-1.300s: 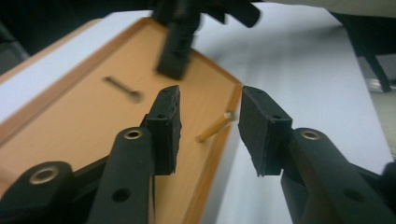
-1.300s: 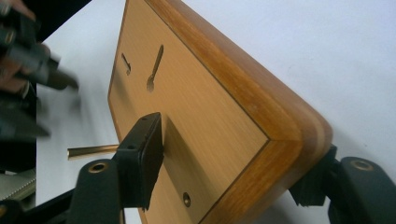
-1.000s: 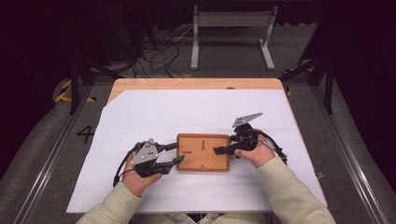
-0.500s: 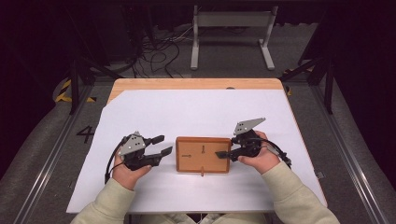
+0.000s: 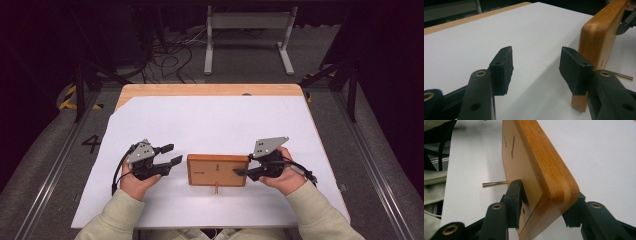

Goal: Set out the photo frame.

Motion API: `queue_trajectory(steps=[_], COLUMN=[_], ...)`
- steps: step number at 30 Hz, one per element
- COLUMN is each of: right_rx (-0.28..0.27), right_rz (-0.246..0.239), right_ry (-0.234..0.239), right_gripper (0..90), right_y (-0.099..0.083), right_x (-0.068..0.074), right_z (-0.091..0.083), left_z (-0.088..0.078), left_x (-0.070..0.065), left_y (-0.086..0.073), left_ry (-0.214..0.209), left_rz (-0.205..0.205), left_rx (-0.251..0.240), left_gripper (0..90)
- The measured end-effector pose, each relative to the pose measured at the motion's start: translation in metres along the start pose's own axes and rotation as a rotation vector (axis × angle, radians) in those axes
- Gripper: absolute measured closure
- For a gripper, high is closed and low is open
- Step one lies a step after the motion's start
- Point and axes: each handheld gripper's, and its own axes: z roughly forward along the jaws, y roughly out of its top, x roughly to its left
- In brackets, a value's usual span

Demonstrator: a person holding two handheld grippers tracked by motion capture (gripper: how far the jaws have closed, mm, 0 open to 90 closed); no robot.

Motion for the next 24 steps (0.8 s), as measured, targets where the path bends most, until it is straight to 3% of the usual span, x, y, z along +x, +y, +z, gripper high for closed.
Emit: queue_trajectory(steps=[3,10,16,24], right_rx=[0.003,0.017,0.013,0.031], right_rz=[-0.044,-0.087,-0.099,-0.123], right_ry=[0.006,0.011,0.012,0.05], right_gripper=[61.0,62.5,63.2,61.3], right_y=[0.0,-0.002,-0.005,-0.008], right_x=[0.009,0.02,0.027,0.04], right_z=[-0.004,-0.006,-0.009,-0.009], left_z=[0.001,0.002,0.003,0.003], left_x=[-0.001,-0.002,-0.002,-0.004], left_y=[0.0,0.0,0.0,-0.002], left_ry=[-0.006,-0.013,-0.013,-0.017], left_rz=[-0.003,-0.001,0.001,0.006], left_rx=[0.01,0.021,0.026,0.037], left_gripper=[45.3,45.3,45.5,45.8])
